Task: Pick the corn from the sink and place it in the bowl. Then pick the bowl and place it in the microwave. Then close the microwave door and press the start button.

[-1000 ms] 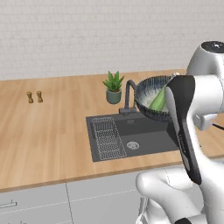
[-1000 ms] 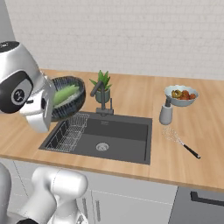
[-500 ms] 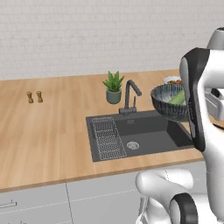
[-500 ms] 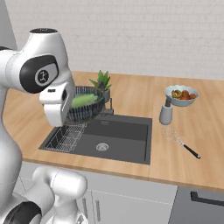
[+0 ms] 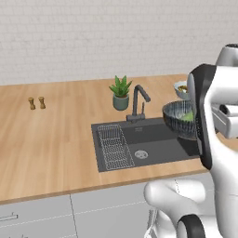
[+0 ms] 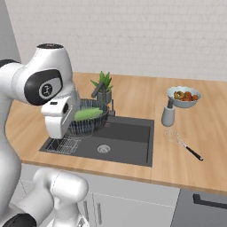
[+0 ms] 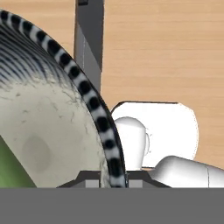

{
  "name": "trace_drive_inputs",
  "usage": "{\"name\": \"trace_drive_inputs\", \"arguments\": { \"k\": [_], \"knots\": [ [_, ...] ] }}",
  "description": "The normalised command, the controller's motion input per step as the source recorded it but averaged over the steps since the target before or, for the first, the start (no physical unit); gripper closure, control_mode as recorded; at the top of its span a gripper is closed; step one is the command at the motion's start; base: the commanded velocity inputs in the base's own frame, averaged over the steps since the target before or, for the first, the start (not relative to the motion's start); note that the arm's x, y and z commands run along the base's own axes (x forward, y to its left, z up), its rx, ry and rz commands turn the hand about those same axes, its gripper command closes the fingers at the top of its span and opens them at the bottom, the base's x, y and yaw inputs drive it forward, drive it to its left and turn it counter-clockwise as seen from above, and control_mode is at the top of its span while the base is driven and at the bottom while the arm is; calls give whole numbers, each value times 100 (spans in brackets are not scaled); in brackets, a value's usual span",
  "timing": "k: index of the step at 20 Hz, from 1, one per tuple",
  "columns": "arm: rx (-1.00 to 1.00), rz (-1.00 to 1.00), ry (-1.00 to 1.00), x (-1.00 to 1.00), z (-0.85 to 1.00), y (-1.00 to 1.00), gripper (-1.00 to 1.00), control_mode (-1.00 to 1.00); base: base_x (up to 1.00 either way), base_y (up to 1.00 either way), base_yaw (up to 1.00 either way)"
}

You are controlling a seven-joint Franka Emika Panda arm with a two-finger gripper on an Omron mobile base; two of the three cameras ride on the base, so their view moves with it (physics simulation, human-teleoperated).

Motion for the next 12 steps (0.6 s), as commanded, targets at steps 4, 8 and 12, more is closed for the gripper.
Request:
{"name": "trace_drive_inputs", "arguments": {
  "k": [4,8,12],
  "knots": [
    [0,0,-5,0,-16,4,100,100,0,3,0],
    [0,0,0,0,0,0,100,100,-37,-13,0],
    [0,0,0,0,0,0,100,100,-39,-46,-22]
  ]
}}
